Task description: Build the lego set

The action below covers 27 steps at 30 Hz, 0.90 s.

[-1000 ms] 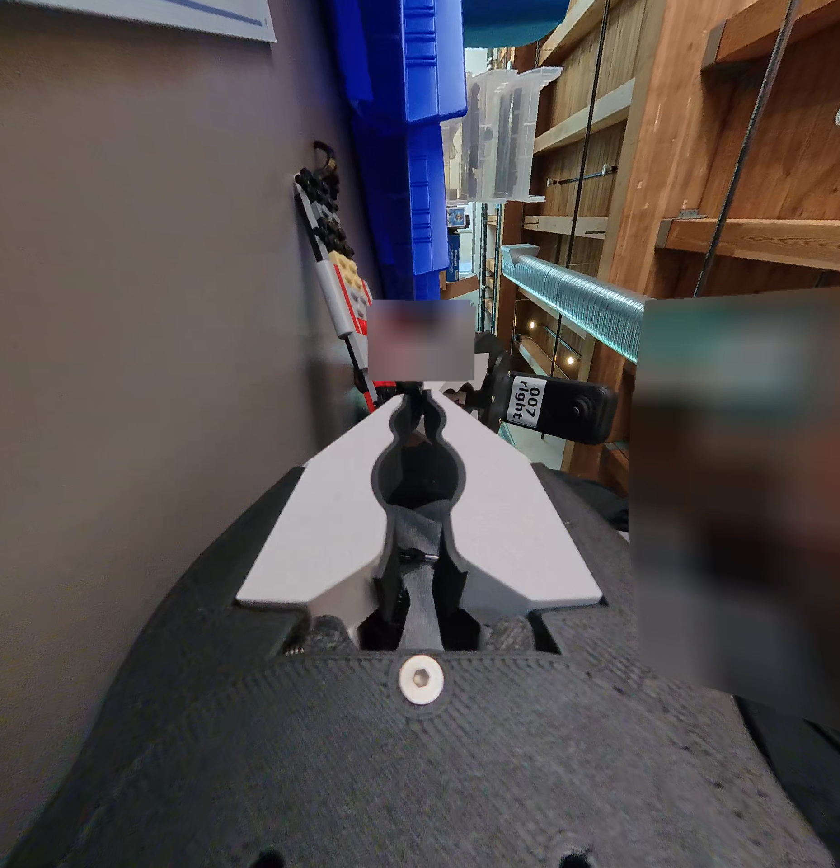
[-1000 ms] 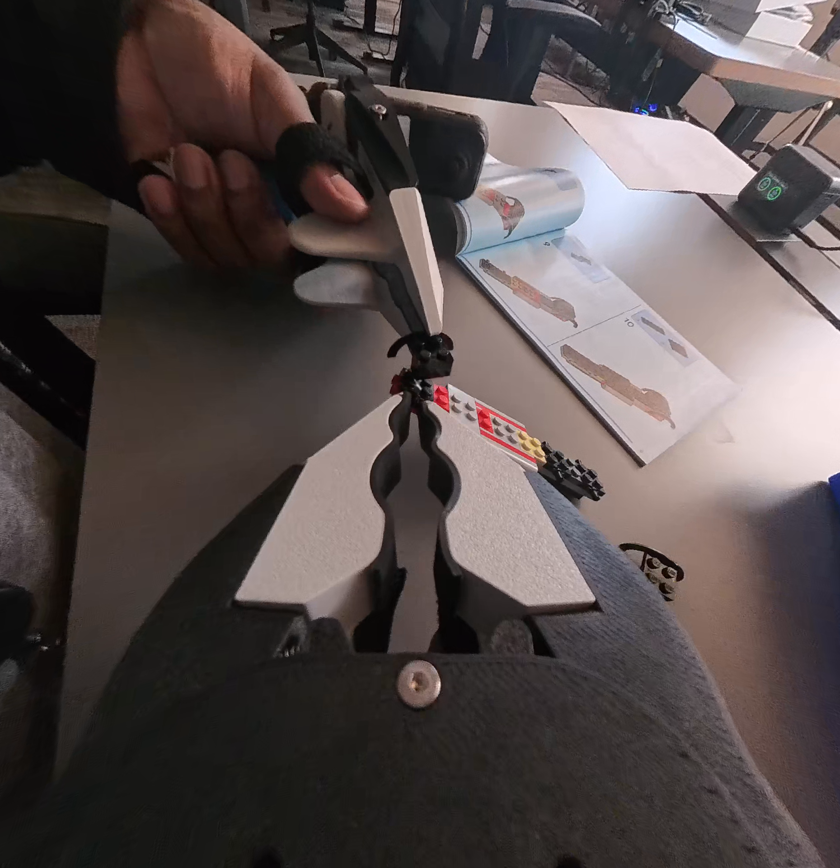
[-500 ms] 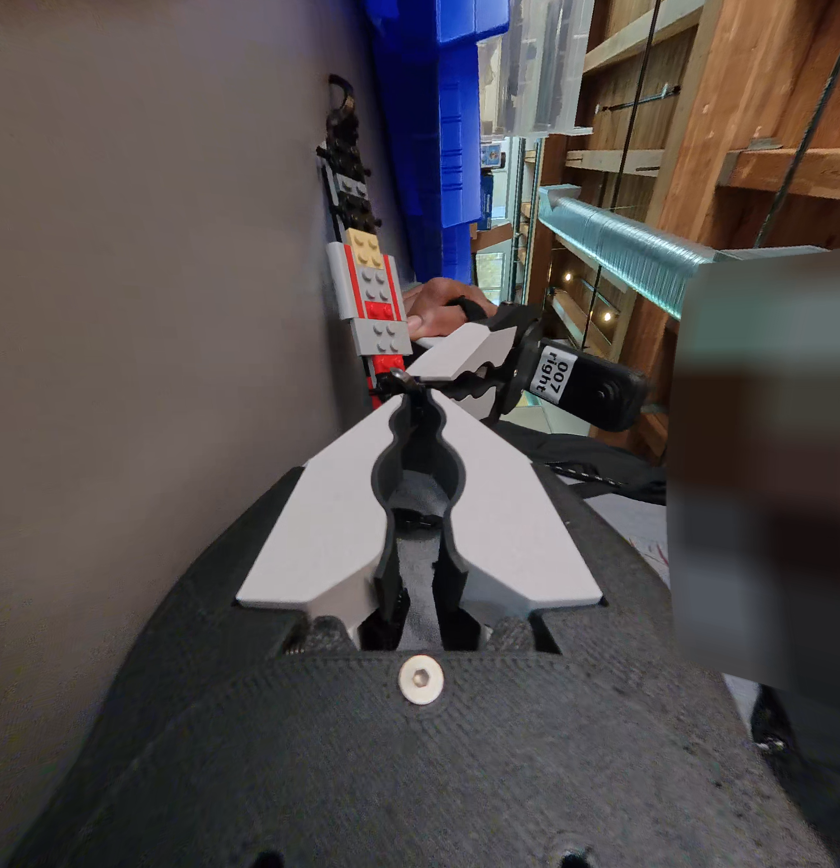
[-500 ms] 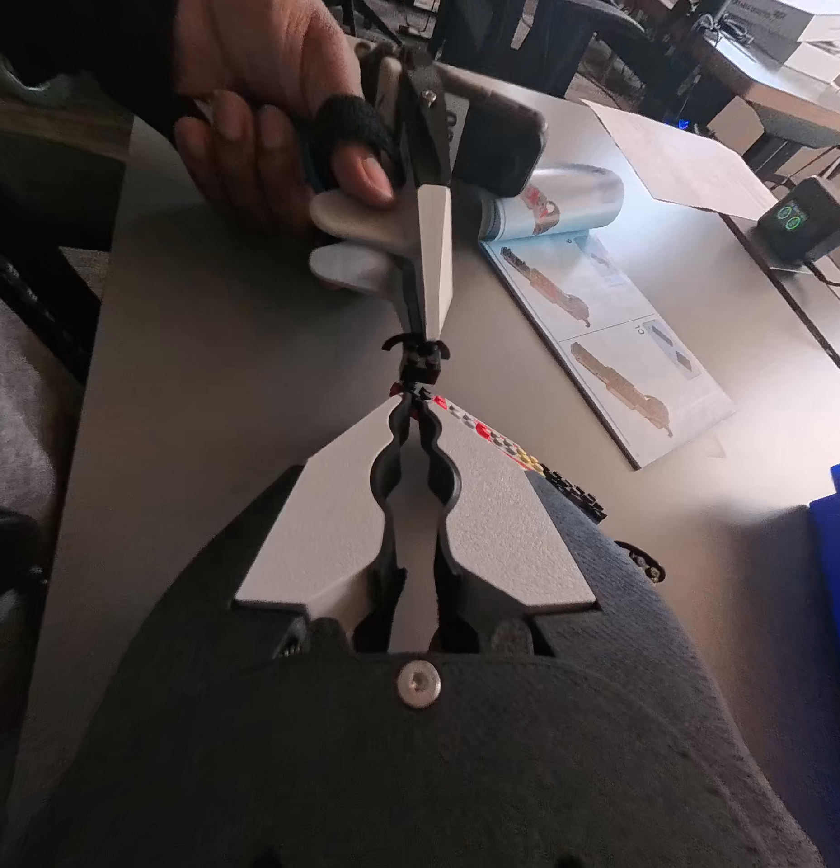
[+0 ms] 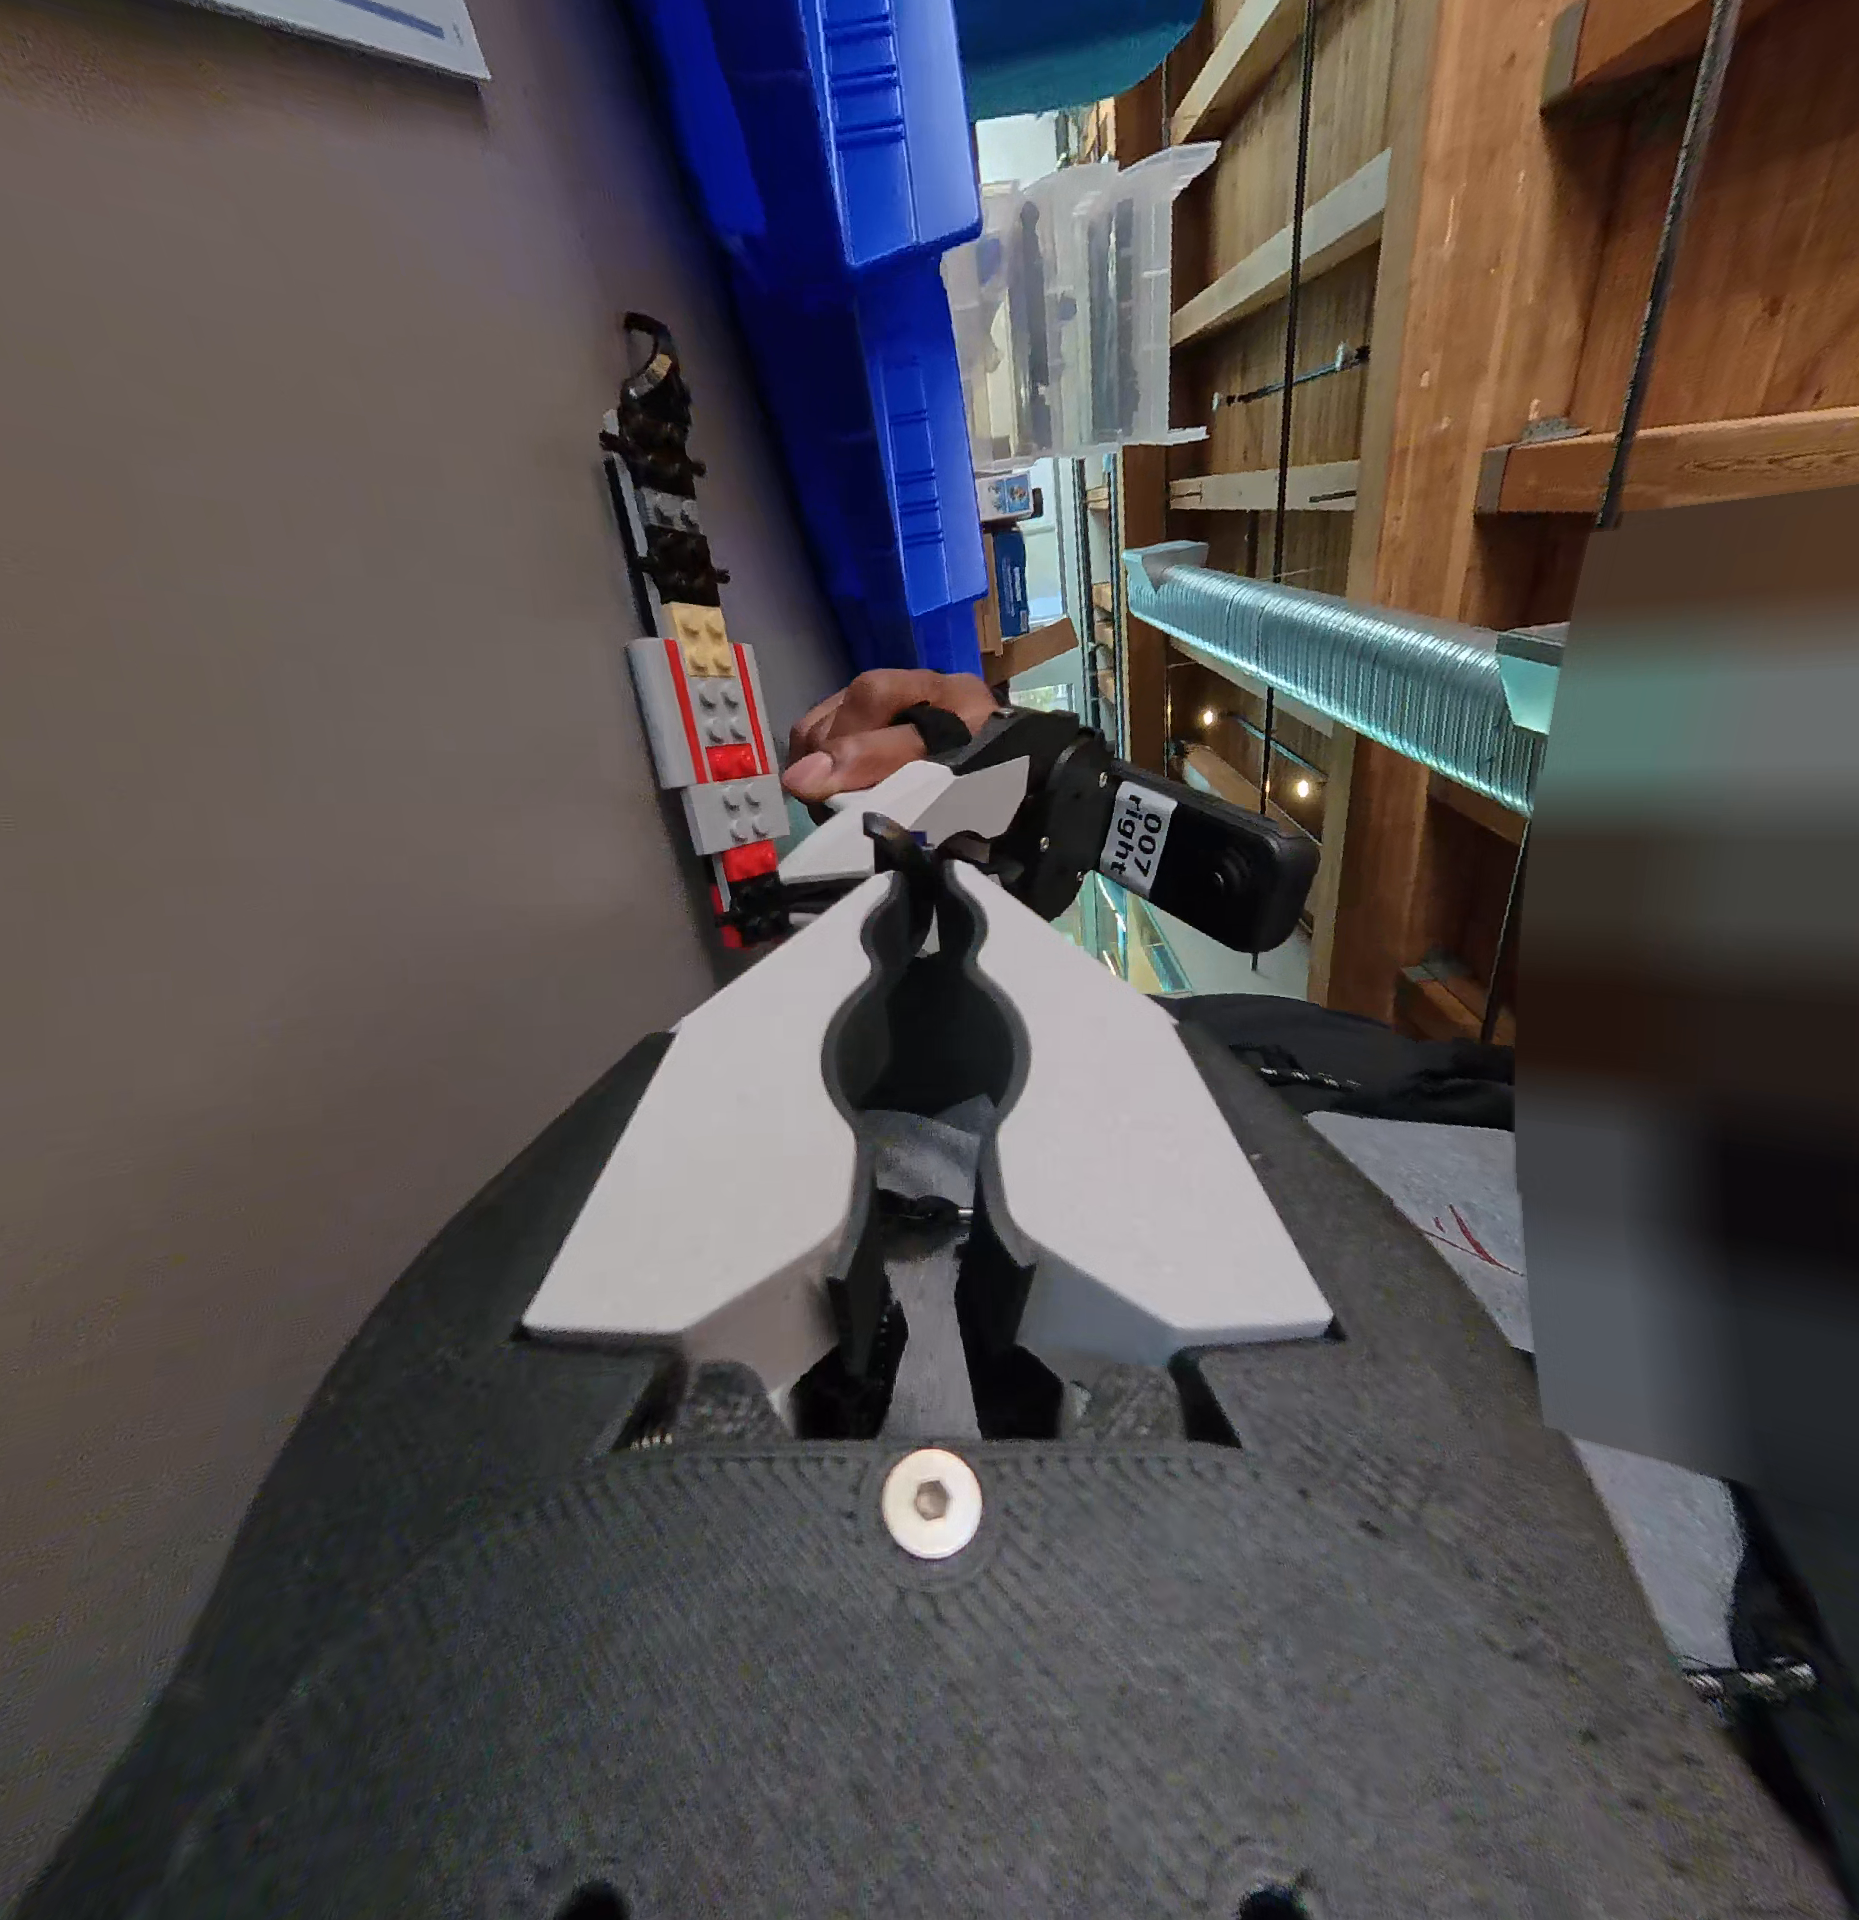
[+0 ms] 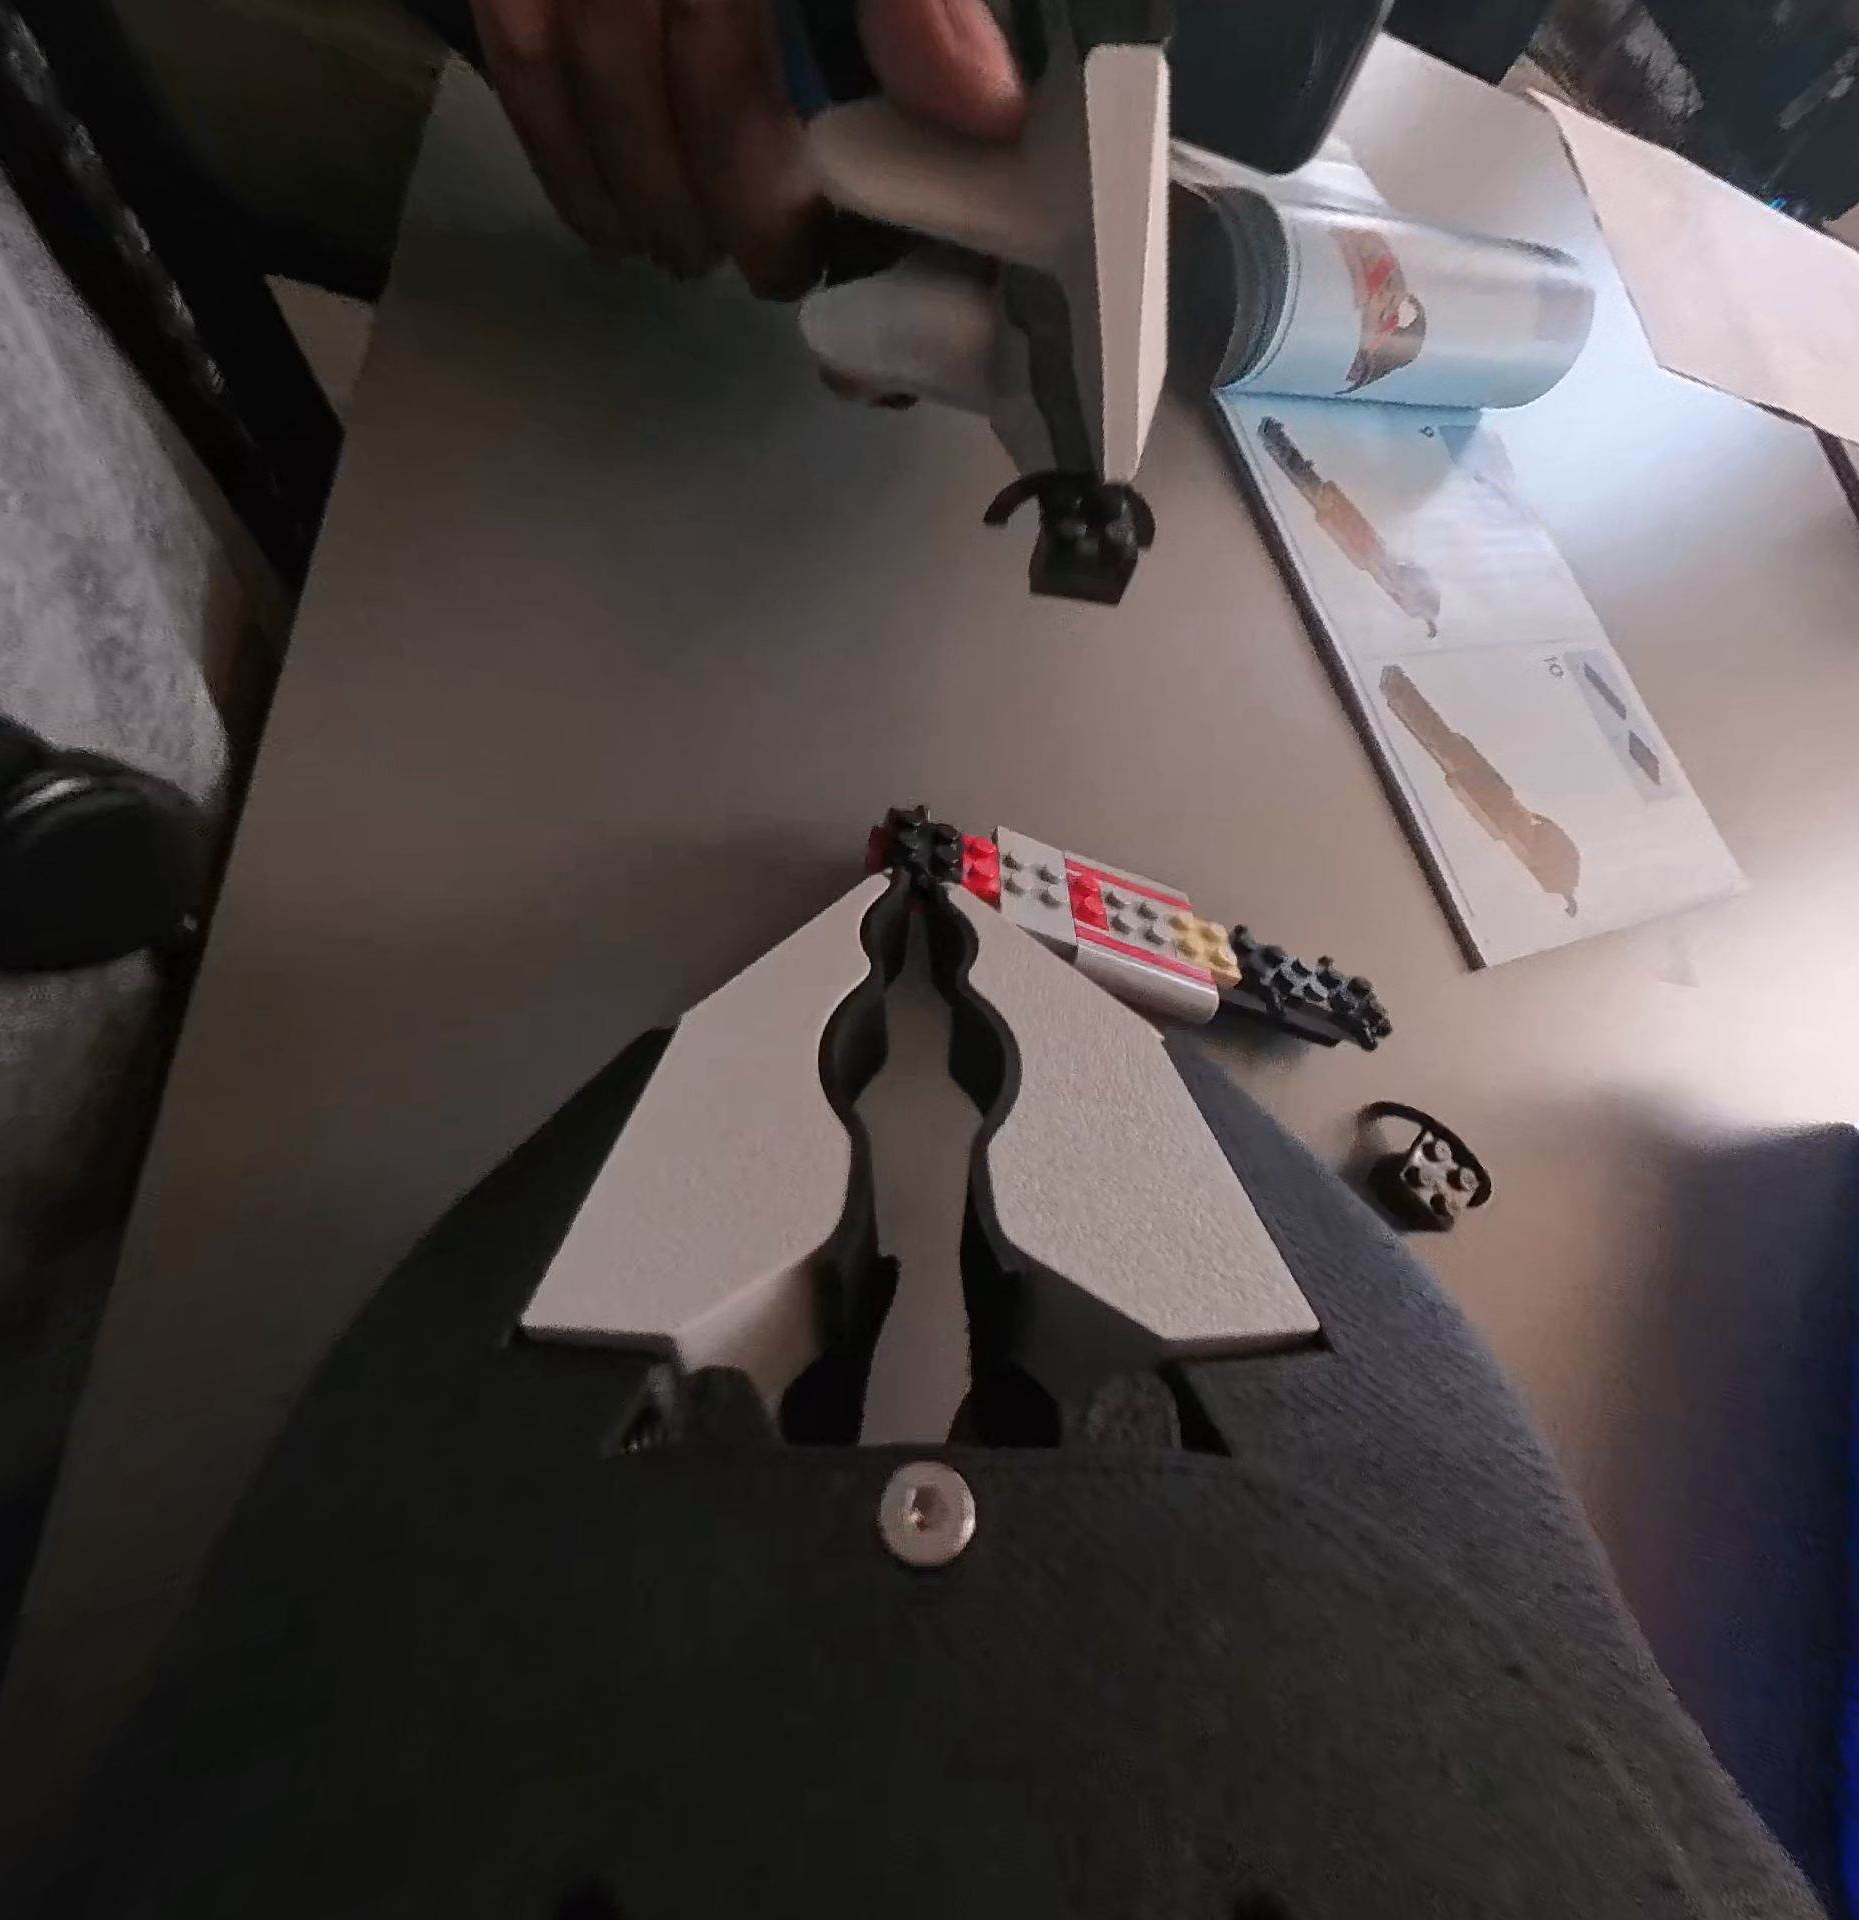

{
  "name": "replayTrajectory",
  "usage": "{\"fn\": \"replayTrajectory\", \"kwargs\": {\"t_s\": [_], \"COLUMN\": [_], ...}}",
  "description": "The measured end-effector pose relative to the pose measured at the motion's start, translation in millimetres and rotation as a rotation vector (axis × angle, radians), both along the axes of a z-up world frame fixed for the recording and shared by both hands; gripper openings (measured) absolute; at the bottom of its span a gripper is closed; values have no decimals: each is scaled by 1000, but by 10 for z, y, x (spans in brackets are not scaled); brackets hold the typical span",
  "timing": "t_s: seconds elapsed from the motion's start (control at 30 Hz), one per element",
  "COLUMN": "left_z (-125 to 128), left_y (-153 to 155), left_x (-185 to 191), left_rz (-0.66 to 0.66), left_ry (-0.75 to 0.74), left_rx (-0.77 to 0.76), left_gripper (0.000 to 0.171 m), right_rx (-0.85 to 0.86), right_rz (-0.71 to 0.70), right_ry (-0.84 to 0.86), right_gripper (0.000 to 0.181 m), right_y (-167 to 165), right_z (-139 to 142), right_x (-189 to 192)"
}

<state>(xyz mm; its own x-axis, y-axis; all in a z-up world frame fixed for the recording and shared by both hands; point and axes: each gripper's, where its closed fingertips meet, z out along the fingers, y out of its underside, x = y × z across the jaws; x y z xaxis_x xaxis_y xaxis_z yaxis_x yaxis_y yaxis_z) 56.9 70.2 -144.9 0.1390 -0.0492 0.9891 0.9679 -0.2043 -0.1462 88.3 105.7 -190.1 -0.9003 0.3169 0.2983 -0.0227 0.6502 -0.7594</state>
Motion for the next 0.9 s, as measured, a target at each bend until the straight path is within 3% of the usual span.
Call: {"fn": "replayTrajectory", "kwargs": {"t_s": [0.23,0.5,0.67,0.9], "left_z": [-31,-79,-144,-230], "left_y": [81,285,394,443], "left_x": [8,103,157,177], "left_rz": [44,68,33,-9], "left_ry": [-6,16,22,26], "left_rx": [3,-42,-78,-138], "left_gripper": [3,3,3,3], "right_rx": [42,-70,-25,-29], "right_rz": [-75,-315,-362,-313], "right_ry": [-17,-178,-237,-225], "right_gripper": [7,33,24,7], "right_y": [257,409,348,278], "right_z": [-65,-48,-152,-130], "right_x": [-26,6,14,-54]}}
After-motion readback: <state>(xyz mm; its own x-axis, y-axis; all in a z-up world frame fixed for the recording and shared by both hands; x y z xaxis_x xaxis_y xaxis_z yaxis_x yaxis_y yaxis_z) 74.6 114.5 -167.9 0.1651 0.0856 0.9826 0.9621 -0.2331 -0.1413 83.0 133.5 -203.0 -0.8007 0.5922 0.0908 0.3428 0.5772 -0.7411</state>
